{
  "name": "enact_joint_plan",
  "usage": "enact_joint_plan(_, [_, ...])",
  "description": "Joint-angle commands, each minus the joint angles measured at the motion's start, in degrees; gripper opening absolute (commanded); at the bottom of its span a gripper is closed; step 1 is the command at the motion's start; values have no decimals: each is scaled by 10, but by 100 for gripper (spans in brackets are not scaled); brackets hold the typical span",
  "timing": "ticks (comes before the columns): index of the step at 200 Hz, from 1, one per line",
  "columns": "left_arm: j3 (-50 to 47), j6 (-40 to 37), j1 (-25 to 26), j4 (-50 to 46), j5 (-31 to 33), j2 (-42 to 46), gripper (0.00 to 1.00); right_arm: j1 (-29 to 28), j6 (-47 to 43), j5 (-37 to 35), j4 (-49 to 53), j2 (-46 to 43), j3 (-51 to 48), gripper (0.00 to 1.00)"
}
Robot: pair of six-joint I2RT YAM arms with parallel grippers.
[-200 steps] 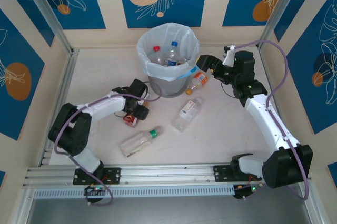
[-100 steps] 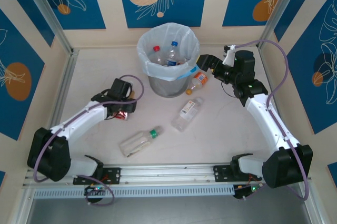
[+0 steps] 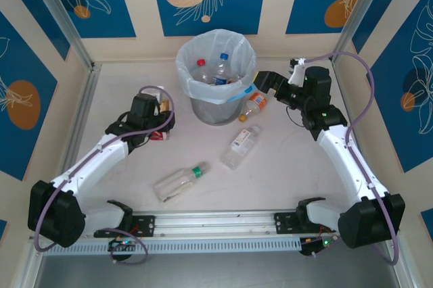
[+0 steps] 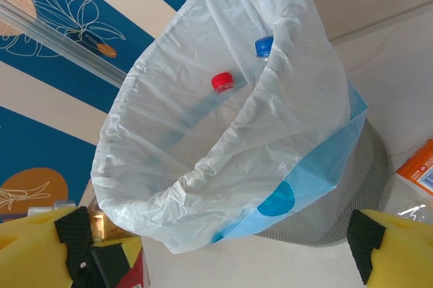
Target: Put the plastic bottles in the bin
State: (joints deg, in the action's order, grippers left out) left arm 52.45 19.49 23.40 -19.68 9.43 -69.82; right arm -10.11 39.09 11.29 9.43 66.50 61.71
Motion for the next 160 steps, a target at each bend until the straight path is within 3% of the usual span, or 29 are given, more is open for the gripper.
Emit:
enact_joint_plan(1, [42,22,-6,9,8,19,60,0,-18,-10,-2,-20,-14,100])
enact_joint_plan(57, [121,-5,-6,12,22,25,59,1,-37,-23,9,-38,-37,100])
enact_joint_plan(95, [168,-29,-6,65,7,21,58,0,-48,-28,15,-51,-45,100])
enact_joint_plan(128, [222,-71,-6,71,42,-1,58,0,-82,-35,61,-57,-29,100])
enact_joint_plan(160, [261,-105,-6,116,-8,-24,58,-2,-95,-61,93,-60,-20,99])
